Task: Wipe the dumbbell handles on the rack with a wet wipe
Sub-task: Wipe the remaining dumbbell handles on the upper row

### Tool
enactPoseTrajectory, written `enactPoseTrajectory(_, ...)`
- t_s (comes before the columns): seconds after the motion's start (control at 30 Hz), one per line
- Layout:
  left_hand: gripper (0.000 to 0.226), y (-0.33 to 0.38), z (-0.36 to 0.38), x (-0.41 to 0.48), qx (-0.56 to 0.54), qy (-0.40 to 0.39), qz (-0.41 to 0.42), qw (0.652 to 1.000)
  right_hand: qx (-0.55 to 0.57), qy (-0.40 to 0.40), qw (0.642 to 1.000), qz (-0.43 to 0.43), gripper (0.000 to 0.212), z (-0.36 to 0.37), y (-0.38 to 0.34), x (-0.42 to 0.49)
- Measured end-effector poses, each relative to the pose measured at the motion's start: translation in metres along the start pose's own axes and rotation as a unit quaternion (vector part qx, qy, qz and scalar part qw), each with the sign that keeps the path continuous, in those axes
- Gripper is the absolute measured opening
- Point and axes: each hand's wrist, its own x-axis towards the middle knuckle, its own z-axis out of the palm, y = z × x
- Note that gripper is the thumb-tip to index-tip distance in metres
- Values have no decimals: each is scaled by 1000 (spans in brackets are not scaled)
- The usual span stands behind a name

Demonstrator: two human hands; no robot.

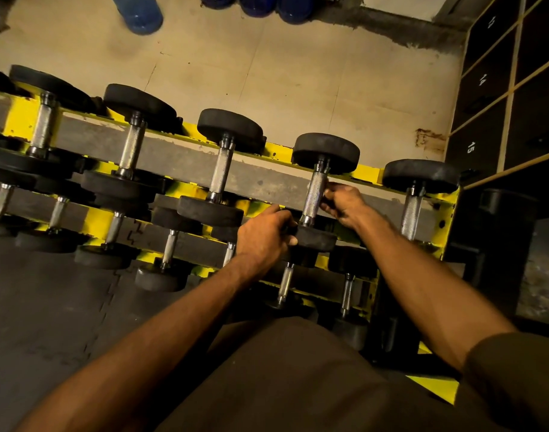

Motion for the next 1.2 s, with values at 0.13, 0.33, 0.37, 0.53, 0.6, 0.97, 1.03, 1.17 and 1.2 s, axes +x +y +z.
enactPoseTrajectory(0.13, 33, -1, 0, 1, -2, 1, -1, 1000, -185, -67, 980, 9, 18, -13, 13, -21)
enactPoseTrajectory(0.33, 32, -2, 2, -3, 3, 11, 1, 1000, -365, 8, 904, -221, 12, -14, 31, -49)
enactPoseTrajectory(0.37, 31, -2, 3, -3, 1, 12, 3, 1000, -394, -5, 876, -280, 18, -12, 33, -52)
enactPoseTrajectory(0.53, 30, -2, 5, -3, -6, 12, -4, 1000, -535, 20, 695, -480, 17, 8, 9, -38)
enactPoseTrajectory(0.6, 29, -2, 4, -3, -7, 13, -4, 1000, -602, 59, 645, -467, 21, 24, -12, -31)
enactPoseTrajectory(0.97, 27, -3, 3, -7, -13, 26, -8, 1000, -836, -187, 449, -254, 16, 77, -54, -44)
enactPoseTrajectory(1.03, 27, -3, 3, -7, -16, 24, -8, 1000, -853, -140, 397, -310, 18, 71, -54, -35)
enactPoseTrajectory(1.17, 26, -2, 1, -7, -13, 25, -3, 1000, -897, -80, 294, -320, 24, 76, -46, -24)
enactPoseTrajectory(1.2, 26, -2, 0, -7, -10, 24, -3, 1000, -897, -105, 300, -308, 22, 78, -42, -25)
